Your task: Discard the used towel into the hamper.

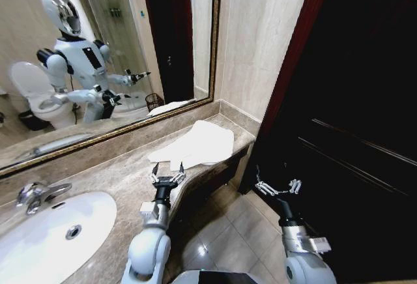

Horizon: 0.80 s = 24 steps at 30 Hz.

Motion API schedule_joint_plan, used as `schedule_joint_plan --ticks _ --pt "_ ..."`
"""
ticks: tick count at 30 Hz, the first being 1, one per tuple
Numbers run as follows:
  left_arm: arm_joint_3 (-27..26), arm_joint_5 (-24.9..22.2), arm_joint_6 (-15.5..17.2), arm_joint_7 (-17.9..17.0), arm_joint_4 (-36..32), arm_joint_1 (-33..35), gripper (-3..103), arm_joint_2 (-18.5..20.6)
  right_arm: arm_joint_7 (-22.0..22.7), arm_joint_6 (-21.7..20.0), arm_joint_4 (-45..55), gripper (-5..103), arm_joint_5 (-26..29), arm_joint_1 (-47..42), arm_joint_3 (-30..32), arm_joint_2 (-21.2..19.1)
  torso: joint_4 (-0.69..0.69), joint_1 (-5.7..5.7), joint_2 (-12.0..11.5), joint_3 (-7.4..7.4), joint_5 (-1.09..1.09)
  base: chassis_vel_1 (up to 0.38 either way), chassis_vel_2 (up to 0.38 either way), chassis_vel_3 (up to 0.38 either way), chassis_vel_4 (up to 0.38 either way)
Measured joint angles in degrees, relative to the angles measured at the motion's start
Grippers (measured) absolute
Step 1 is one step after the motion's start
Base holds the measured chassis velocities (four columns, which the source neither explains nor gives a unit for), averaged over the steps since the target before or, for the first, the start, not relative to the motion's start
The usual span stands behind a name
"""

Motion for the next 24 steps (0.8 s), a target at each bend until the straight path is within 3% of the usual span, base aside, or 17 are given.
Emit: schedule_joint_plan --ticks 4,8,24 --pt "-0.2 -0.8 1.4 -0.2 3.6 -4.0 97 0.0 -0.4 0.2 -1.0 100 -0.5 -0.2 -0.1 0.2 0.01 0.04 0.0 0.01 0.00 0.000 0.000 0.000 0.000" --pt "-0.2 -0.7 1.7 -0.3 6.8 -6.7 102 0.0 -0.6 0.3 -2.0 100 -0.8 -0.2 -0.1 0.3 0.01 0.04 0.0 0.01 0.00 0.000 0.000 0.000 0.000" --pt "2.1 -0.9 5.4 -1.3 21.8 -23.1 96 0.0 0.6 1.0 -7.9 100 -1.6 0.9 1.3 0.5 0.01 0.03 0.0 0.01 0.03 0.000 0.000 0.000 0.000"
